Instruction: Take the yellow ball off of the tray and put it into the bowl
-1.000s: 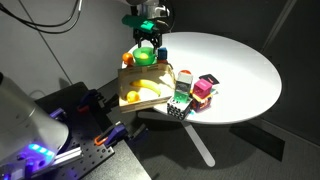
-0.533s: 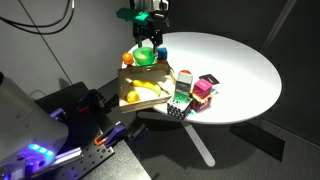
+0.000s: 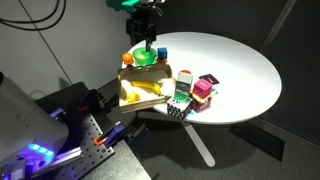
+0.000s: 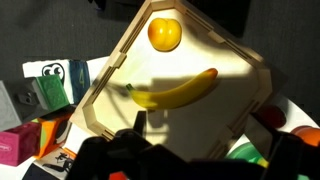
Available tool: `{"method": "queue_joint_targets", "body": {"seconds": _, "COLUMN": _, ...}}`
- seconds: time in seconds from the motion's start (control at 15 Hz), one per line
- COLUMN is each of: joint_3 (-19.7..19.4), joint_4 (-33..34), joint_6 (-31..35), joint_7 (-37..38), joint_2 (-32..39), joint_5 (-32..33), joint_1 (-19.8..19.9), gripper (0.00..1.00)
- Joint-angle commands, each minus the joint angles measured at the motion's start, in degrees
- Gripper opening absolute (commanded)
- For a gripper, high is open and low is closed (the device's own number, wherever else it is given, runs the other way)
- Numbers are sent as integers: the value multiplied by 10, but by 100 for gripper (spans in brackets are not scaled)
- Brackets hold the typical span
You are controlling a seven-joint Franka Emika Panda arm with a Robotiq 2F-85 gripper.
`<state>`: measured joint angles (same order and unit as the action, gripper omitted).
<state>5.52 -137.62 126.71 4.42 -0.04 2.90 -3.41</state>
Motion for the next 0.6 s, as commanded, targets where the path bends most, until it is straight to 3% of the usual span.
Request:
{"method": "queue_joint_targets", "body": {"seconds": 0.0, "joint_3": -1, "joint_4": -23, "joint_6": -40, "joint_7": 26, "joint_2": -49, "joint_5": 15, "joint_1": -6, "gripper": 100}}
{"method": "queue_joint_targets", "body": {"seconds": 0.53, "joint_3": 3, "joint_4": -60, "joint_6": -65, "joint_7": 20, "joint_2": -131, "joint_5": -4, "joint_1": -7, "gripper": 100}}
